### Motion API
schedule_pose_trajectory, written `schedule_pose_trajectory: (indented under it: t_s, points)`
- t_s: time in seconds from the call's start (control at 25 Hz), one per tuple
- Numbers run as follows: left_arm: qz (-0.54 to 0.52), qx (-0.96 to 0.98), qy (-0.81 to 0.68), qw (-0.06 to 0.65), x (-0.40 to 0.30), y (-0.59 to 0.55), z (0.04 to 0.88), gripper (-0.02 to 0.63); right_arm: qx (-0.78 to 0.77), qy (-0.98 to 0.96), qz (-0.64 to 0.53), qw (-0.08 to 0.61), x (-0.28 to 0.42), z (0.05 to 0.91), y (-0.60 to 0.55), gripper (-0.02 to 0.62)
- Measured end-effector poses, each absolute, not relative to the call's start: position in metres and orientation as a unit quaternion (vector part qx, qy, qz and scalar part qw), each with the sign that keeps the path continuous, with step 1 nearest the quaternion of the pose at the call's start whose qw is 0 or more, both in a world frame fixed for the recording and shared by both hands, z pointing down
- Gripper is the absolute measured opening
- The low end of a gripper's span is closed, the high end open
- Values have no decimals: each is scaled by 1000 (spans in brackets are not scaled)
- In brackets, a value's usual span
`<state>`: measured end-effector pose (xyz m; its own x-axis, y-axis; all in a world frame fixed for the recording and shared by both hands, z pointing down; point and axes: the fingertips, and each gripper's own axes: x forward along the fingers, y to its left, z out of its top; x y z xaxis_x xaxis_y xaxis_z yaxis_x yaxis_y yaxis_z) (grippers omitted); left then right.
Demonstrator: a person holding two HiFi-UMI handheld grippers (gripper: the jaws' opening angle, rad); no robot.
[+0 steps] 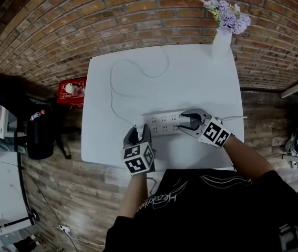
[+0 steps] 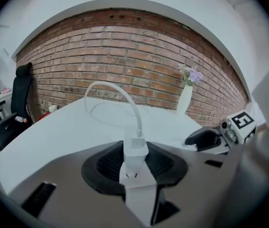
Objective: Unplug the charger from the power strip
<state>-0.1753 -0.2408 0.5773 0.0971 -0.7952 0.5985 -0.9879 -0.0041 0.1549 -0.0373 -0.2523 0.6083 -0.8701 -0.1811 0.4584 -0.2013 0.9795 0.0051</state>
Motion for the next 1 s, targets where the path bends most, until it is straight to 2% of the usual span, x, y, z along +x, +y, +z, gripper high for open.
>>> schedule_pose_trajectory:
  t_s: [0.08,0.28,0.56,0.64,0.84,1.0]
  points:
    - [181,685,-653,269,-176,-240,577,137,98,-967,21,235,-37,608,-252,167]
    - [238,683,-662,195,-169,-240,571,136,99,-967,22,233,-38,608,-253,167]
    - [168,688,-649,277,-176,-238,574,137,100,-967,19,234,-37,608,-252,167]
    - [174,687,-650,273,-176,-236,574,137,100,-967,18,234,-37,607,-252,167]
    - [239,684,-659,202,-169,-235,569,137,99,-967,19,233,-38,607,-252,167]
    - [201,689,-653,242,-172,-235,570,137,99,-967,18,233,-37,607,-252,167]
